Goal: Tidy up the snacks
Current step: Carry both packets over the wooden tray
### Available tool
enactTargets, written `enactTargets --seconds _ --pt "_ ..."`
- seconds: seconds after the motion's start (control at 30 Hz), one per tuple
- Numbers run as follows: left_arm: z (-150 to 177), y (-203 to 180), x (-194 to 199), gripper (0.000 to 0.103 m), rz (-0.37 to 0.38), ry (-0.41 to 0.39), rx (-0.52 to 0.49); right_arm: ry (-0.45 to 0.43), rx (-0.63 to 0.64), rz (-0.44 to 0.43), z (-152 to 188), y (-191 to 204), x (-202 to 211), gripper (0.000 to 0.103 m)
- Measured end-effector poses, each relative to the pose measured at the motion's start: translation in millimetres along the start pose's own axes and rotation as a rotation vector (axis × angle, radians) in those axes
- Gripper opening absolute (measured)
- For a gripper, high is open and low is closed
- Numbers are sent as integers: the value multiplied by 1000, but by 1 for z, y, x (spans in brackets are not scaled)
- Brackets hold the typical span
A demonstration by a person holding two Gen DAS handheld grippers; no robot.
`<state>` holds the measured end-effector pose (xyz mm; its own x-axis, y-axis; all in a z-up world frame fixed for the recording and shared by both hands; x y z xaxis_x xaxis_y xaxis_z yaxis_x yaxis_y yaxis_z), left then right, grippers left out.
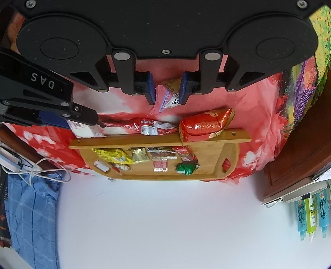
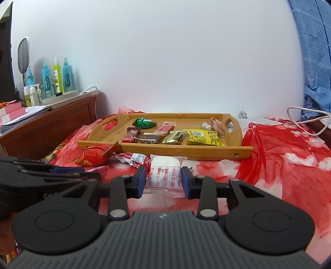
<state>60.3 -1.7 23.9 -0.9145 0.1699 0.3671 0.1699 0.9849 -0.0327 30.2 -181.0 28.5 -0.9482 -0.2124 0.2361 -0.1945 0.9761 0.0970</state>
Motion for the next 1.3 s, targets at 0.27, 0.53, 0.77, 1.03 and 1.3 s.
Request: enactTargets --seconds 0.27,0.53,0.77,1.03,1.3 --pt "-14 4 5 22 22 -16 16 -16 -36 2 -8 -5 -2 41" --pt "-49 8 -2 22 9 -53 66 -65 -104 38 -34 -24 -10 41" --pt "-75 9 -23 22 3 -19 107 -85 -134 59 -54 -44 -23 41" --pt "-102 28 -64 22 -32 33 180 -40 -199 47 -83 -65 -67 41" --pt "-114 52 -126 22 -128 98 177 65 -196 29 -89 -75 -134 41"
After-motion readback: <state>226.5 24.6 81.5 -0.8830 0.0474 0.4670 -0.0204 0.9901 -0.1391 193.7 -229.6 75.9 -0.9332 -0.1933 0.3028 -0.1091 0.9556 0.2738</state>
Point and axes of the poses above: each gripper's, at about its wrist camera, not at the fingertips, and x roughly against the way its jaws point, y to its left, z to its underside, the point moved 2 cm from there along -x, roughly the way its jaws point, and after that the axes turned 13 degrees about -y, right-handed, at the moved point
